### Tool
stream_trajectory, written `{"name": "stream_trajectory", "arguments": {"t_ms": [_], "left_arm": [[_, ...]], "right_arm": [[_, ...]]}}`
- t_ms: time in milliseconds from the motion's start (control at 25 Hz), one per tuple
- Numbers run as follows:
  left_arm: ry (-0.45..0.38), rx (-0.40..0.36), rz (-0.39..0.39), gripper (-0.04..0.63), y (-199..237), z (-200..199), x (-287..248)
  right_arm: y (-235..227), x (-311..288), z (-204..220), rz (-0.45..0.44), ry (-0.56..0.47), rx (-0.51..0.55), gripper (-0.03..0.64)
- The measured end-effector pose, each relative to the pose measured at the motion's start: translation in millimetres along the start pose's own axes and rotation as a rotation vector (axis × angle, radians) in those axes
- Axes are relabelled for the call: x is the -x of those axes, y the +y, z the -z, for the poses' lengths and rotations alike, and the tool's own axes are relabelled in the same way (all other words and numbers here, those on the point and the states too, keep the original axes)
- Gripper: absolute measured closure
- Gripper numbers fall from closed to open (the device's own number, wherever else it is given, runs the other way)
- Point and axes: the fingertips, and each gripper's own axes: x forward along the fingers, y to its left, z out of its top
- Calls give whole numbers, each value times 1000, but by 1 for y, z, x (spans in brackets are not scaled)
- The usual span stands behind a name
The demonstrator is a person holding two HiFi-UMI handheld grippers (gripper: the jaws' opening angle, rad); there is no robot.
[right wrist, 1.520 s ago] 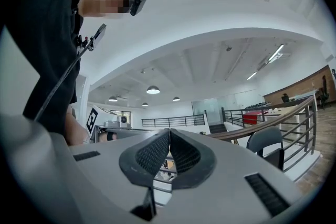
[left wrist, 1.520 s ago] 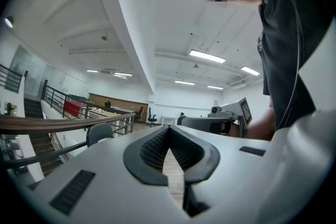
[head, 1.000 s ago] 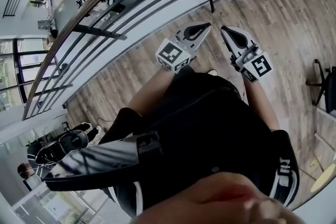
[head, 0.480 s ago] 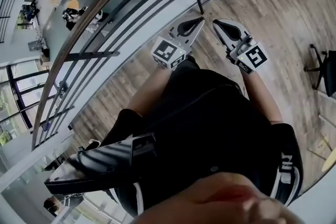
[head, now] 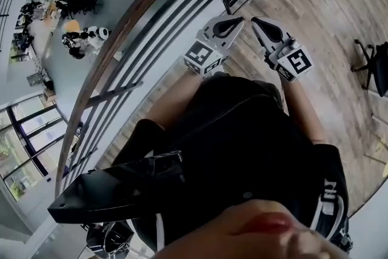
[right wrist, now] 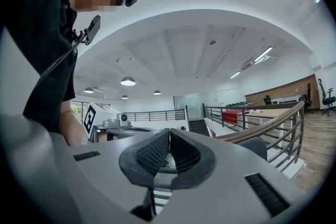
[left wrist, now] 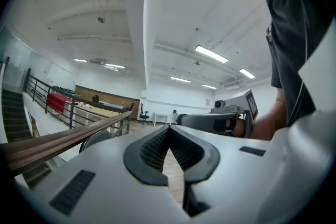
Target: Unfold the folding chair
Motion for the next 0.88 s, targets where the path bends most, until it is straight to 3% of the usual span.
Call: {"name": "stream_trajectory", "arguments": {"t_ms": [240, 560, 880], "left_arm": [[4, -36, -7, 592, 48, -3, 5], [7, 51, -37, 592, 84, 10, -27], [29, 100, -136, 591, 128, 27, -76]], "right_arm": [[-19, -38, 5, 69, 5, -9, 609], [-58, -53, 8, 77, 18, -21, 609], [-114, -70, 13, -33, 9, -13, 609]]}}
